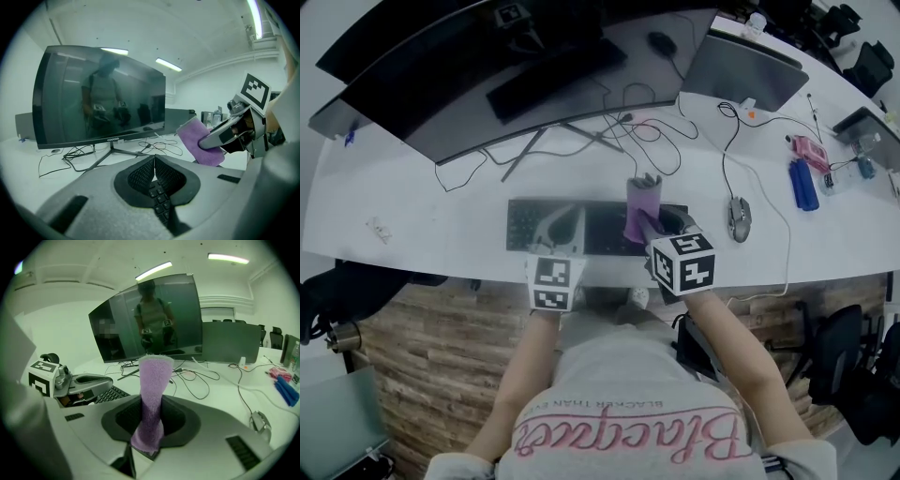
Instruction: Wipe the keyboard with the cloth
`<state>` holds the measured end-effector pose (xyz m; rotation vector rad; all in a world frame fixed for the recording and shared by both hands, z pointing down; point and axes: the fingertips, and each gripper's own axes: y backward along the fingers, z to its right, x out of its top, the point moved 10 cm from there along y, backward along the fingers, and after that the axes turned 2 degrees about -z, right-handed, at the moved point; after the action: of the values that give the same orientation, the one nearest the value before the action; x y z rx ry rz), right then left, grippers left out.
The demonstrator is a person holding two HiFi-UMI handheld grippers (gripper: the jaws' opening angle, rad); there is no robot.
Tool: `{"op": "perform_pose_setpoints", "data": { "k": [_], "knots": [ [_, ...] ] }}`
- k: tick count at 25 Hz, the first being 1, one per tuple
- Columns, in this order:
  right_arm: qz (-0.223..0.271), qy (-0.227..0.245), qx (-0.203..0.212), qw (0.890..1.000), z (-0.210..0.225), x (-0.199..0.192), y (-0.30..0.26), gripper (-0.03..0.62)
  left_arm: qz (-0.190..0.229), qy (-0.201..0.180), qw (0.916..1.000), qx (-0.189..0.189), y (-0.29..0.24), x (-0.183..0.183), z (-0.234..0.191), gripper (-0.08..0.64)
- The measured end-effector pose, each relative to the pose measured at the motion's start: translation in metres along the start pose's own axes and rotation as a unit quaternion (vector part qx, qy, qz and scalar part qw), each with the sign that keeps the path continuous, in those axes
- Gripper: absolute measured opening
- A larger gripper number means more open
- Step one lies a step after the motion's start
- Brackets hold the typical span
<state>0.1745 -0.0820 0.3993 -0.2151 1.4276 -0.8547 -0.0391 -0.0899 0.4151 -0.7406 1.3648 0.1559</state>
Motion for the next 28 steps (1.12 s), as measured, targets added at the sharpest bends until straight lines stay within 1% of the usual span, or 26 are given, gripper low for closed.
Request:
{"op": "perform_pose_setpoints", "data": {
  "k": [8, 17, 24, 28],
  "knots": [
    [-0.004, 0.026, 0.053, 0.998, -0.062, 0.02, -0.029, 0.085, 0.003, 0.024, 0.9989, 0.041, 0.031, -0.012, -0.047, 0.006],
    [-0.016, 0.035, 0.106, 0.994, -0.121, 0.033, -0.059, 0.086, 0.003, 0.048, 0.9954, 0.083, 0.059, -0.027, -0.096, 0.006],
    [-0.044, 0.024, 0.147, 0.988, -0.168, 0.028, -0.091, 0.084, -0.004, 0.071, 0.9915, 0.109, 0.078, -0.046, -0.132, 0.006],
    [-0.067, 0.037, 0.156, 0.985, -0.192, 0.019, -0.109, 0.086, -0.014, 0.084, 0.9895, 0.117, 0.085, -0.06, -0.151, 0.006]
  ]
}}
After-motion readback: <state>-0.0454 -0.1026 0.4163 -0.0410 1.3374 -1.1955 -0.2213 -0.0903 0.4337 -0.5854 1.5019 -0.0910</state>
